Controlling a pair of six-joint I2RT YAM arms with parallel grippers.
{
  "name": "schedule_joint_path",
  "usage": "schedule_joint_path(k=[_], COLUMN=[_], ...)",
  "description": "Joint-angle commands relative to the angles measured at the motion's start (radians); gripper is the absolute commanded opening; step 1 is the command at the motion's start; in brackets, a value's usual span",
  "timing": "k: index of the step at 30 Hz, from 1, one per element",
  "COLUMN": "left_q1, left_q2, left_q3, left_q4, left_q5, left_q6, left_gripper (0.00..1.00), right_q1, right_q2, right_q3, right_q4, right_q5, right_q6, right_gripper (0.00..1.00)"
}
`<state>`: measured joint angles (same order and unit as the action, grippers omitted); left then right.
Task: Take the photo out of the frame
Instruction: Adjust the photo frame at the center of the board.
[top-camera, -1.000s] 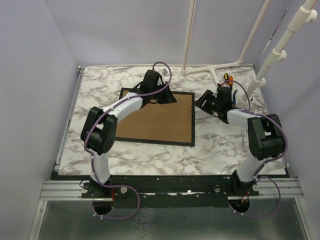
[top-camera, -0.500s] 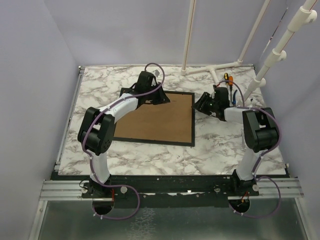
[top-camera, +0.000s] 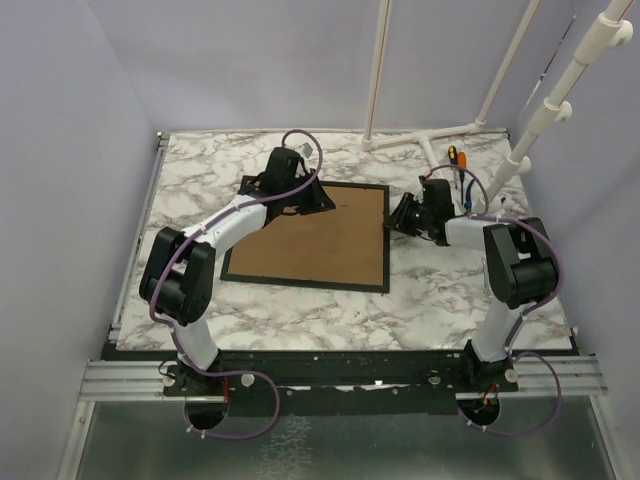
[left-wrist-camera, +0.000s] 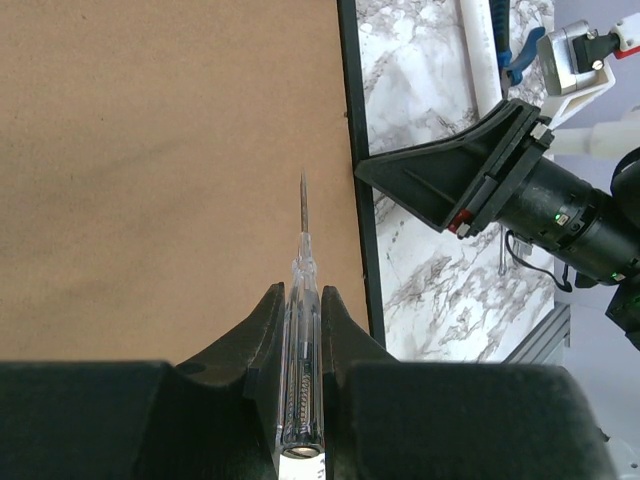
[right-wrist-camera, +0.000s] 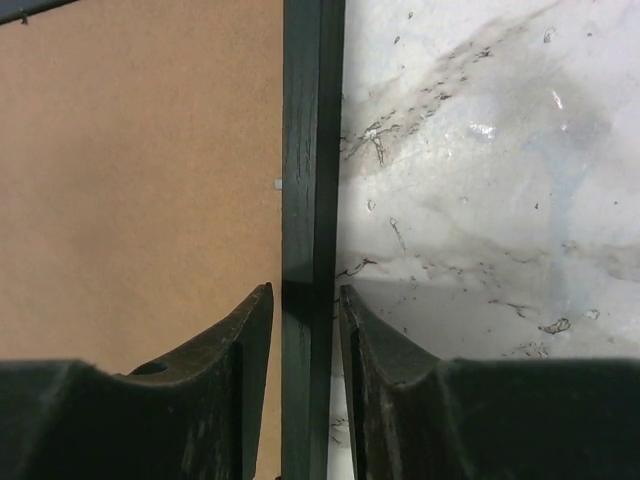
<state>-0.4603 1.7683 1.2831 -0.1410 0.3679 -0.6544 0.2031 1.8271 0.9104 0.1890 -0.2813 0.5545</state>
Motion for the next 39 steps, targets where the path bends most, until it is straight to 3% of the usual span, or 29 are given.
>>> schedule_joint_path(k=[1, 7, 22, 27, 30, 35, 39], left_q1=[-0.001, -0.001, -0.022, -0.058, -0.072, -0.095, -0.111], left_q2=[-0.064, -0.102, -0.083, -0.023, 0.012, 0.058, 0.104], left_q3=[-0.04, -0.071, -0.108, -0.057, -0.022, 0.02, 0.056], left_q4=[0.007, 0.006, 0.007, 0.006, 0.008, 0.017, 0.017], left_q5=[-0.02, -0.017, 0.081, 0.088, 0.082, 0.08, 0.098], left_q6=[0.005, 0.006, -0.01, 0.001, 0.004, 0.006, 0.004], left_gripper=[0.0, 0.0, 0.0, 0.0, 0.0, 0.0, 0.0], right_q1=[0.023, 0.067, 0.114, 0.113, 0.091, -0.009, -0.017], right_q2=[-0.019, -0.048, -0.272, -0.334, -0.364, -0.376, -0.326], right_q3=[-0.024, -0.043, -0.22, -0.207, -0.195, -0.208, -0.189], right_q4=[-0.111, -0.161, -0.222, -0.218, -0.199, -0.123, -0.123], right_q5=[0.06, 0.112, 0.086, 0.1, 0.106, 0.073, 0.086], right_q6=[-0.052, -0.084, -0.139, -0.097, -0.062, 0.038, 0.045], right_gripper=[0.35, 0.25, 0.19, 0.58, 0.61, 0.5, 0.4])
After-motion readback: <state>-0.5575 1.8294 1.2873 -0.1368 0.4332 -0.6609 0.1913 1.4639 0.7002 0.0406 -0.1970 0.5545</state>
